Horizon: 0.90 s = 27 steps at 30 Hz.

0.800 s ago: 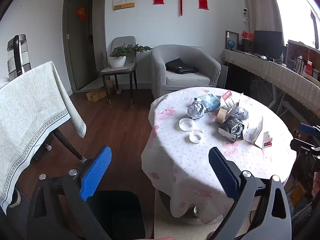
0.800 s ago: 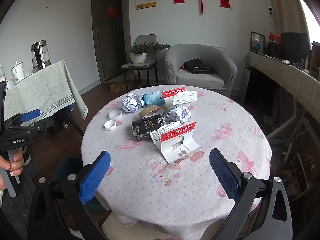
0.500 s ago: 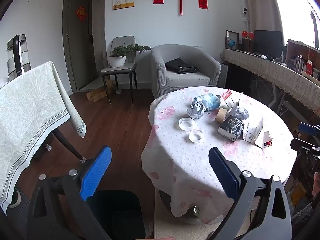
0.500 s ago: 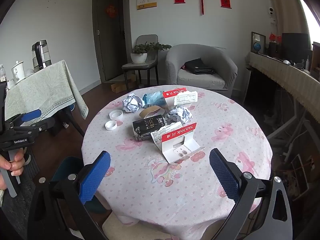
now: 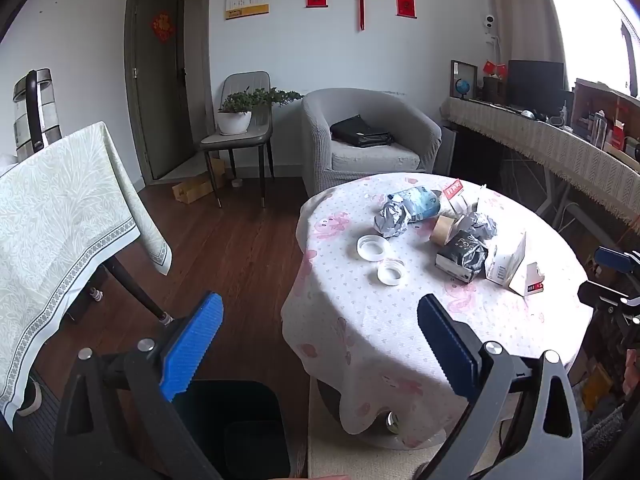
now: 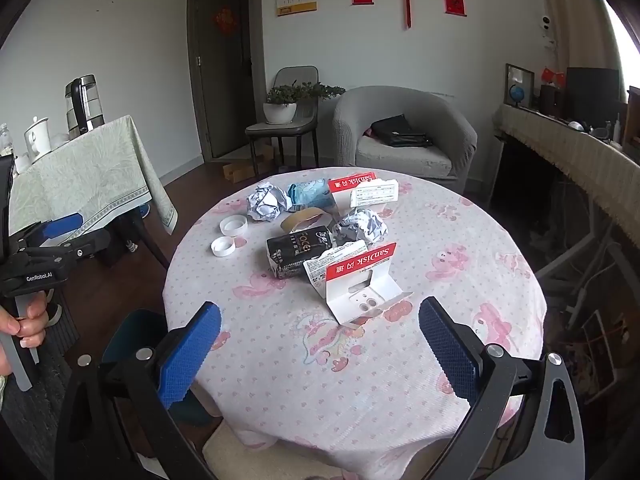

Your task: Collect trash

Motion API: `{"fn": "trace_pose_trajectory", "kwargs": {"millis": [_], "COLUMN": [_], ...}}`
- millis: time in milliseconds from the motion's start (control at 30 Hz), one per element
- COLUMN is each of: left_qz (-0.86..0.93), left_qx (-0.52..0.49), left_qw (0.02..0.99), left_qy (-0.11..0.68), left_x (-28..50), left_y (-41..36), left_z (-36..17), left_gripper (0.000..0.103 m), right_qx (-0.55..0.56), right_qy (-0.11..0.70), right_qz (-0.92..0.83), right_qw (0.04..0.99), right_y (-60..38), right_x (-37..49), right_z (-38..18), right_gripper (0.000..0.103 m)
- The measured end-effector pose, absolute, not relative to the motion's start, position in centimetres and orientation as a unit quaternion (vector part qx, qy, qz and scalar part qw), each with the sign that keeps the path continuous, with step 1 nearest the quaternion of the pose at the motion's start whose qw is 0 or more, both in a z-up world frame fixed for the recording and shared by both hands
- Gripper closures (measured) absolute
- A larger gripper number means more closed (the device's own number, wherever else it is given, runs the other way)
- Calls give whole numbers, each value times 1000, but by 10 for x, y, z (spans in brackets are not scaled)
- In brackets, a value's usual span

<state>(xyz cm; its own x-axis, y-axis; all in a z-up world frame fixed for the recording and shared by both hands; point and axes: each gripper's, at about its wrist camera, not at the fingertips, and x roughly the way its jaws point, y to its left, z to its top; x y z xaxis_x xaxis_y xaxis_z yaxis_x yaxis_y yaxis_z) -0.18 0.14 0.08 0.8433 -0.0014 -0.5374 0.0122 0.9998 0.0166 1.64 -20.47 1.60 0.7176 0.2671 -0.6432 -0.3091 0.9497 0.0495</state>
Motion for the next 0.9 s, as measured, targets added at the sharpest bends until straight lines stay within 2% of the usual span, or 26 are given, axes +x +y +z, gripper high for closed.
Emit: {"fn": "trace_pose_trajectory", "kwargs": {"millis": [900], "left_qz": [-5], "left_qx": [11], "left_qw": [959], "left_qy": [282], "left_x": [-3], "left_y": [-9], "left_z": [-4], "left_gripper": [4], "right_qx": [-11], "right_qy": [346], "right_qz": [156], "right_qw": [925], "right_y": [-206], "right_x": [18], "right_z": [14], "right_gripper": [3]}}
